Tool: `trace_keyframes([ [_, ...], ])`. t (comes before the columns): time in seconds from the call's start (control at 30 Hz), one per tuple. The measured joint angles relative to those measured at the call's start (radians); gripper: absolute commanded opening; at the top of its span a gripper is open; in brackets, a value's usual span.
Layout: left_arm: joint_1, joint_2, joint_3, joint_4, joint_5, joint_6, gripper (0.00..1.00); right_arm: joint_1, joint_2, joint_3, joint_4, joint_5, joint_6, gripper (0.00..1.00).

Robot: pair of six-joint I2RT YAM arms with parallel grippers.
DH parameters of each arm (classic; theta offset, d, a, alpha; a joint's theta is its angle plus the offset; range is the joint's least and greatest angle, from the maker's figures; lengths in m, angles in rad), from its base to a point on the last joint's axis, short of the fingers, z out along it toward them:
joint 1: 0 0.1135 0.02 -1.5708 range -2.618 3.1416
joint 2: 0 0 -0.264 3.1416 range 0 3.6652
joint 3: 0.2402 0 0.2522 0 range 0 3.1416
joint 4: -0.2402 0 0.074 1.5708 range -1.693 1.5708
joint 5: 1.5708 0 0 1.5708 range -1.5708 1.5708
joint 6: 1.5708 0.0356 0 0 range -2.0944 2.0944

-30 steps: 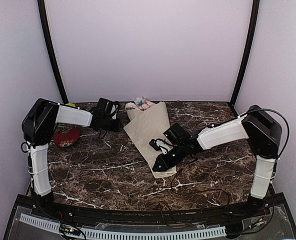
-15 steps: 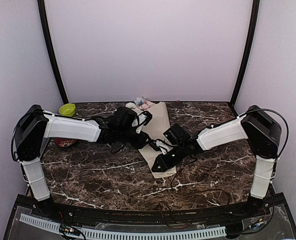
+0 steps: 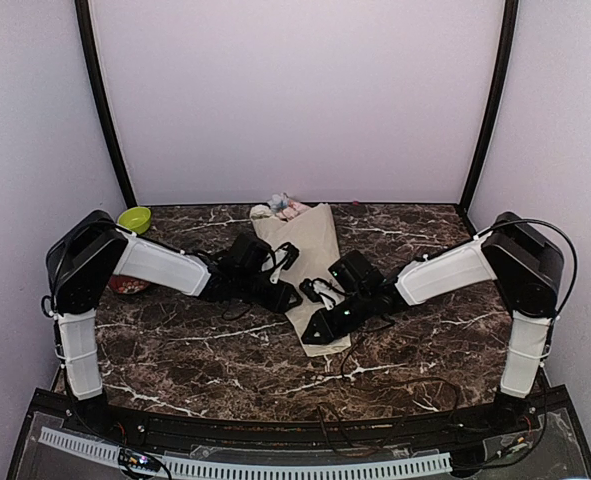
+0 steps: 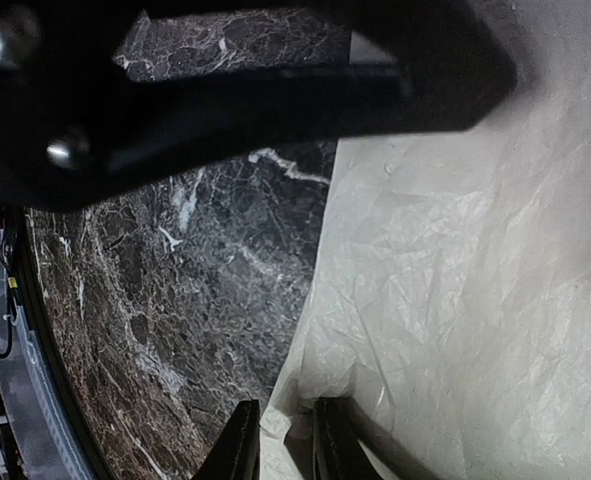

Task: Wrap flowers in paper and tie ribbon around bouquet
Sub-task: Pick up the ribbon from the corner of the board.

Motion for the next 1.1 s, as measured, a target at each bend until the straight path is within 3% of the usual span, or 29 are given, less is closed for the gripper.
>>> trace_keyframes([
  [0.37,0.0,0.06,-0.002,0.008,0.005,-0.026,0.33,0.007,-0.055,0.0,-0.051,0.014,0.013,0.24],
  [0.67,0.008,0.06,-0.002,0.005,0.0,-0.01,0.33,0.014,-0.259,0.039,-0.332,0.181,-0.023,0.36],
  [0.93,0.011,0.06,-0.005,0.006,0.008,0.006,0.33,0.19,-0.275,0.045,-0.623,0.363,0.019,0.45],
  [1.1,0.011,0.06,-0.005,0.006,0.008,0.021,0.32,0.278,-0.182,0.085,-0.723,0.444,0.026,0.44],
])
